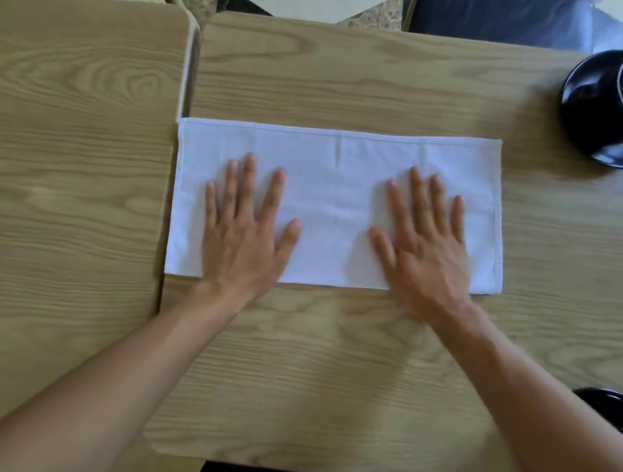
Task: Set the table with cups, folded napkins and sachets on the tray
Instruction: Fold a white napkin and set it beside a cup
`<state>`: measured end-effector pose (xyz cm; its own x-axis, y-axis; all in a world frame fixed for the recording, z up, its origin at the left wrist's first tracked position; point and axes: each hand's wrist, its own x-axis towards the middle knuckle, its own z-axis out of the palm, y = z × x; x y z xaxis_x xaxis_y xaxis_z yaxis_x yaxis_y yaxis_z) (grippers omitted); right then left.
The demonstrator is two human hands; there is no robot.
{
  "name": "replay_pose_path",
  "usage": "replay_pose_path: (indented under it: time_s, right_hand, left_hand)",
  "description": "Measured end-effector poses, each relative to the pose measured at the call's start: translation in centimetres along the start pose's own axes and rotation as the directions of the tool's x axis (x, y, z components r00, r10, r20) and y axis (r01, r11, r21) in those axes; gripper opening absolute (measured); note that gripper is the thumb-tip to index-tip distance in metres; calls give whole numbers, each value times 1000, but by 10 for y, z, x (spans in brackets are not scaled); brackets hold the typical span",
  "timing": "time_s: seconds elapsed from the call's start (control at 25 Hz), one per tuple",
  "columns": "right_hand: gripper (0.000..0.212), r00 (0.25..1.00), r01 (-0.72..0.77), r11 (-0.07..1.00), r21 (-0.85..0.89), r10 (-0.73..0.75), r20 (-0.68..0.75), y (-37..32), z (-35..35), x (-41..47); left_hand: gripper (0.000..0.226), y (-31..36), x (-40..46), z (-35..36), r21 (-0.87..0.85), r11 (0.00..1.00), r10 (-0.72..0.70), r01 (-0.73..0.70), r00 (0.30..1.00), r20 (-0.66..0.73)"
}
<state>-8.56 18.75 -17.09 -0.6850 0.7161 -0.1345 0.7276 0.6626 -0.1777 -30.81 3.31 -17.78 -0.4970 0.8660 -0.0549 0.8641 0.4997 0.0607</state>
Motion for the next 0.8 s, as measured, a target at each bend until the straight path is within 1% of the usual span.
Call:
replay_pose_path:
  time_s: [0.08, 0.16, 0.36, 0.44, 0.48, 0.52, 0.56, 0.64, 0.68, 0.72, 0.76, 0.8]
  right_hand:
    - [75, 995, -96, 995, 3, 96, 30, 40, -6, -11]
    - [77, 989, -143, 989, 21, 142, 37, 58, -9, -17]
    - [77, 991, -137, 990, 39, 137, 12, 56, -9, -16]
    - [75, 989, -145, 984, 99, 145, 10, 55, -16, -17]
    - [73, 984, -175, 973, 148, 179, -13, 52, -20, -19]
    - [71, 966, -239, 950, 204, 254, -51, 48, -23, -22]
    - [70, 928, -329, 909, 257, 361, -88, 44, -27, -26]
    - [68, 814, -510, 797, 324, 569, -117, 38, -39, -30]
    - [66, 772, -572, 757, 314, 627, -104, 35, -43, -33]
    - [63, 753, -610, 738, 288, 653, -79, 33, -46, -36]
    - [58, 746, -633, 726, 270, 665, -38, 32, -49, -39]
    - [53, 744, -645, 714, 271, 668, 12, 30, -52, -40]
  left_hand:
    - [73, -33, -10, -1, -3, 1000, -22, 22, 1000, -14]
    - [73, -51, -15, -1, -8, 1000, -10, 10, 1000, -19]
    - [74, -49, -14, -1, 27, 999, -20, 21, 999, -27]
    - [73, -49, -14, -8, -27, 1000, -16, 16, 1000, -10]
    - [73, -50, -15, -12, -82, 996, -31, 30, 999, -9]
    - [71, -50, -17, -17, -134, 989, -68, 63, 997, -31]
    - [68, -50, -22, -22, -178, 977, -128, 113, 989, -71]
    - [60, -50, -37, -33, -252, 931, -307, 266, 941, -141]
    - [54, -48, -48, -39, -296, 896, -384, 331, 912, -145]
    - [47, -44, -60, -44, -364, 855, -438, 370, 891, -122]
    - [37, -34, -72, -48, -450, 799, -473, 399, 879, -60]
    - [25, -20, -83, -52, -529, 723, -494, 444, 868, 53]
